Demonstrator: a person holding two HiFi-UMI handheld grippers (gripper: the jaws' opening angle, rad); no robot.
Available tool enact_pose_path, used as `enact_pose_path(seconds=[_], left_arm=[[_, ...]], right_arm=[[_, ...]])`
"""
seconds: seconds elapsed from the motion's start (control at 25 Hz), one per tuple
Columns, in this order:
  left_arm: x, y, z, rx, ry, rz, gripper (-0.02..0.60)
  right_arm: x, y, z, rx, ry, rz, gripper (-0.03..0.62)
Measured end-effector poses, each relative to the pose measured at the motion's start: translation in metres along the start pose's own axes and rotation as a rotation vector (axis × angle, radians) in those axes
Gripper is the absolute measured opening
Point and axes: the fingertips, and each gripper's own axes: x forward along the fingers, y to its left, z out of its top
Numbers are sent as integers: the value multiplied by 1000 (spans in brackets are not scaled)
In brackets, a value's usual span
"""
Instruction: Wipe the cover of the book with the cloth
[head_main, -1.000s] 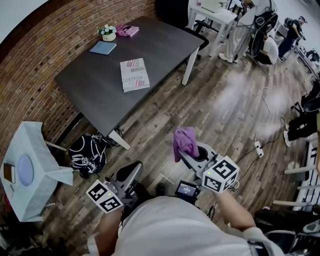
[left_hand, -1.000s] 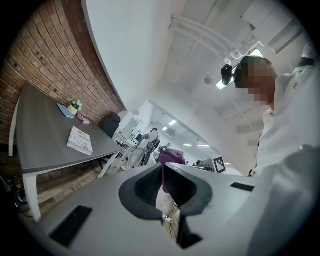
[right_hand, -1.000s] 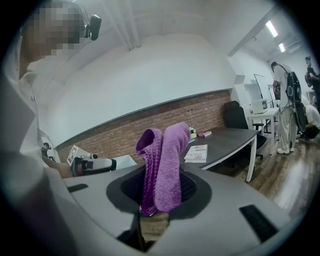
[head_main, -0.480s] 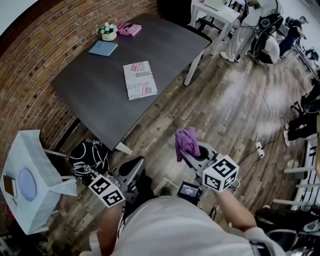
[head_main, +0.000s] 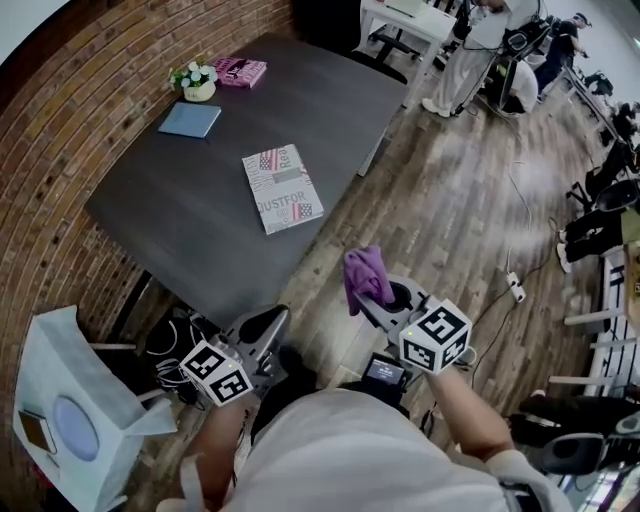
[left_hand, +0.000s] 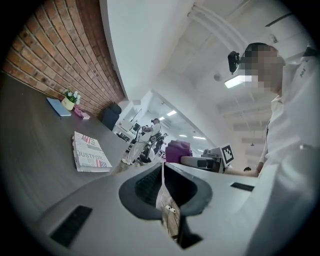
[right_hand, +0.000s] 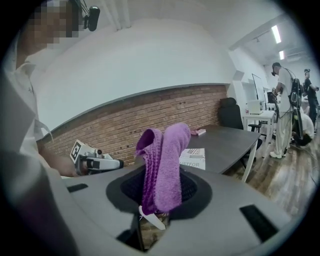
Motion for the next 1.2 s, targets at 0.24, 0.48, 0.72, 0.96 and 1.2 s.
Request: enact_pose_path(seconds=[0.24, 0.48, 0.72, 0.96, 1.2], left_arm=[[2, 37, 17, 6, 8, 6, 21], [10, 67, 13, 8, 29, 52, 22], [31, 106, 12, 36, 56, 153, 33], [64, 159, 7, 25, 92, 328, 132], [98, 207, -12, 27, 153, 456, 153]], right_arm=[[40, -10, 12, -44, 42, -18, 107], [74, -29, 16, -147, 89, 7, 107], [122, -64, 19, -259, 168, 81, 107], [175, -103, 21, -393, 261, 200, 108], [219, -146, 26, -481, 331, 299, 109]])
